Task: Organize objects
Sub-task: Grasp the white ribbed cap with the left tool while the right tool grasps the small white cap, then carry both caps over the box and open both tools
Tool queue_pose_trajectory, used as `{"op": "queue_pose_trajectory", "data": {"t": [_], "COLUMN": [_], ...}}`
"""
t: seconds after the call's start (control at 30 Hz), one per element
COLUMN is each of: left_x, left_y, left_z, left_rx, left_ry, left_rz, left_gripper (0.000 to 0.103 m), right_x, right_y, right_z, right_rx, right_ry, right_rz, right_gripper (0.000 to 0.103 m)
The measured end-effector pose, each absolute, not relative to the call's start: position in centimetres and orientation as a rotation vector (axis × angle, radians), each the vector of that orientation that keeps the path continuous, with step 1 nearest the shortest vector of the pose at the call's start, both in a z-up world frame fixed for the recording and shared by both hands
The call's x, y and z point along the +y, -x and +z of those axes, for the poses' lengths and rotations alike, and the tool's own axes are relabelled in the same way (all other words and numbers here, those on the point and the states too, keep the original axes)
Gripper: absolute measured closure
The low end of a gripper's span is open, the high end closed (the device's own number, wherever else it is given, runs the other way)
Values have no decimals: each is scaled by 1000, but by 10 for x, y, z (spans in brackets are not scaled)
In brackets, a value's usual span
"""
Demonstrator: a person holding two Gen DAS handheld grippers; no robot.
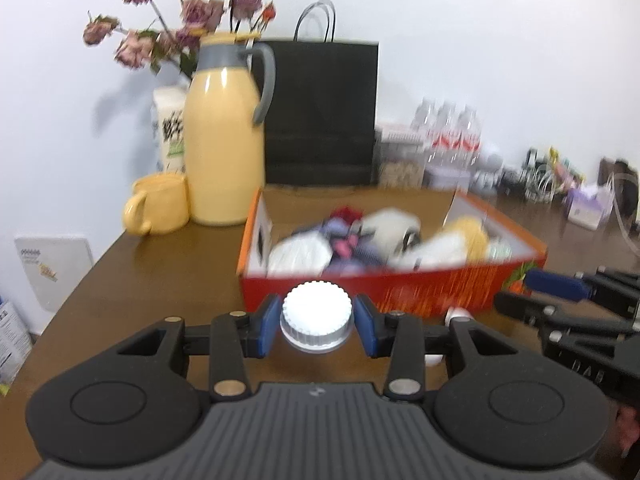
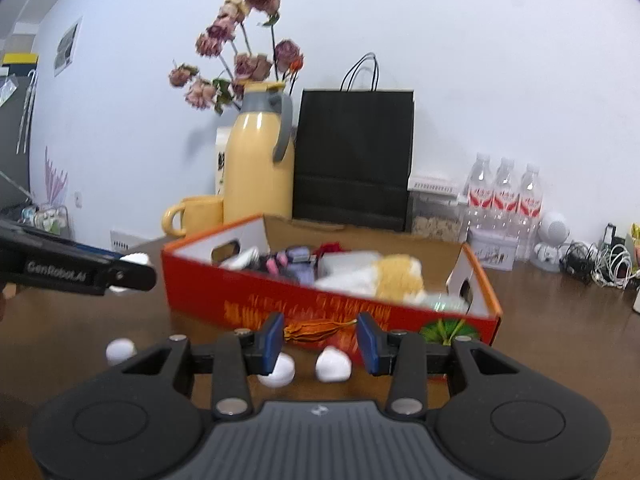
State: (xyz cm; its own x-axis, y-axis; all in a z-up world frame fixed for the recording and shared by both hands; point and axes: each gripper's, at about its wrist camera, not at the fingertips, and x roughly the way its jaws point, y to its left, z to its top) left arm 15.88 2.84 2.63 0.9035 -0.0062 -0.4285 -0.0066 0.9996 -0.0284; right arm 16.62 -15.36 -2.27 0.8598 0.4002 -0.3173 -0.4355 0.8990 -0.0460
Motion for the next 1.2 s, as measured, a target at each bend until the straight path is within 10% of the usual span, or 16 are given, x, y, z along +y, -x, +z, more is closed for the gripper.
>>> {"op": "queue_pose_trajectory", "data": {"t": [1.0,1.07,1.13,1.2], "left_x": [6,5,5,5], "left_y": [-301,-298,-295,-290], "left_z": [18,19,19,20], "left_rx": [368,355,340,310], "left_ry": [135,131,123,122], "left_rz": [41,53,74,93], "left_gripper": [62,55,27,6], "right_x": [-149,-149,-149,-151], "right_y": [-326,-324,-320,-317], "right_z": [-12,-13,-14,-13], "right_rx": [338,339,340,343], "right_ry": [3,11,16,16], "right_rz": [287,289,287,275], "right_gripper": [64,64,60,36]}}
